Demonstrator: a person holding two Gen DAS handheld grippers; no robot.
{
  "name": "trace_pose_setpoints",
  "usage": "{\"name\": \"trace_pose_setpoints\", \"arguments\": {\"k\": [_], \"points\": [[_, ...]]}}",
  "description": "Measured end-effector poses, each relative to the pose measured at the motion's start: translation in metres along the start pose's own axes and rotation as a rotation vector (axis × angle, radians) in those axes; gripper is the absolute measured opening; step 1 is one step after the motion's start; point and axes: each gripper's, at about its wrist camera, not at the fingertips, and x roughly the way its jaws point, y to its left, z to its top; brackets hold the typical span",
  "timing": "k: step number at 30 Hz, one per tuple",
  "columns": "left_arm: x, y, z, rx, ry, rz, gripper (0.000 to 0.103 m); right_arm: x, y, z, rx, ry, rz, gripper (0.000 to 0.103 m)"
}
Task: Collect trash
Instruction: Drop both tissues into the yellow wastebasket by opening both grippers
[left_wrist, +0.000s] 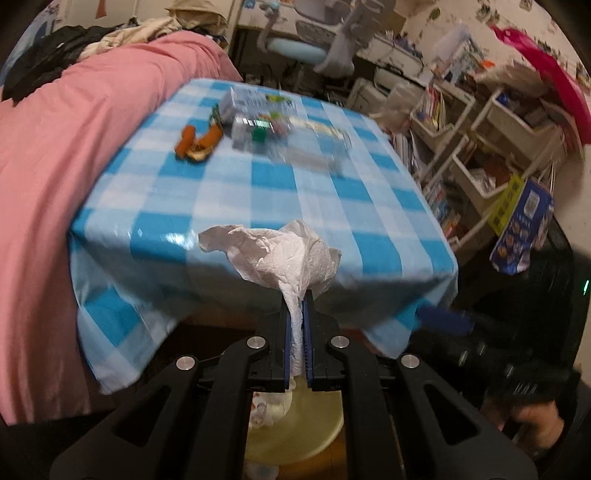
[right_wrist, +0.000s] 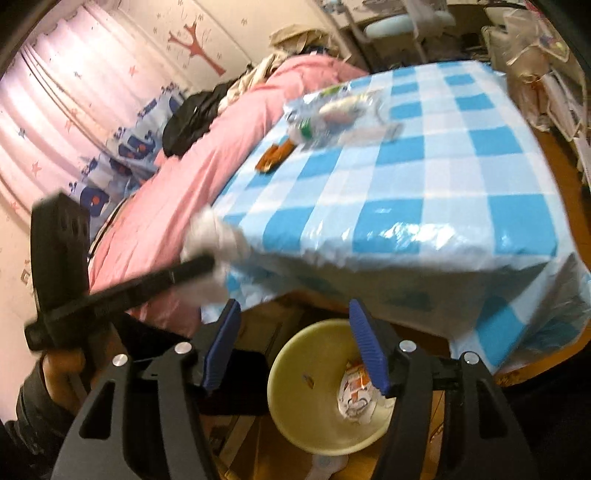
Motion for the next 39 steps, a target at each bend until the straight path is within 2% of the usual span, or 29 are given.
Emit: {"name": "trace_pose_setpoints", "arguments": {"k": [4,11,13,15,17,22,27,39], "points": [[0.008,-0.009,-0.014,0.027,0.054,0.011,0.005,-0.005,-0.005,0.003,0.017,-0.043,-0.015,0.061],[0.024,-0.03,-0.039,0.113,0.176,0.026,0.007,-0.014,-0.012,0.004,0.035,-0.062,-0.025,0.062],[0.029,-0.035,-0.044,0.134,0.207,0.037,0.017,-0.015,-0.013,0.004,0.038,-0.066,-0.027,0.063],[0.03,-0.039,-0.047,0.156,0.218,0.056,0.044,-0.017,-0.013,0.004,0.04,-0.07,-0.028,0.065],[0.028,-0.042,-0.046,0.171,0.203,0.076,0.053,-0.017,-0.013,0.004,0.042,-0.071,-0.03,0.065],[0.024,-0.036,-0.041,0.145,0.171,0.1,0.057,-0.017,-0.014,0.004,0.041,-0.07,-0.033,0.065],[0.018,-0.026,-0.035,0.104,0.115,0.128,0.065,-0.015,-0.014,0.003,0.038,-0.063,-0.034,0.065],[0.01,-0.014,-0.027,0.037,0.032,0.167,0.07,-0.013,-0.011,0.001,0.029,-0.051,-0.038,0.065]]}}
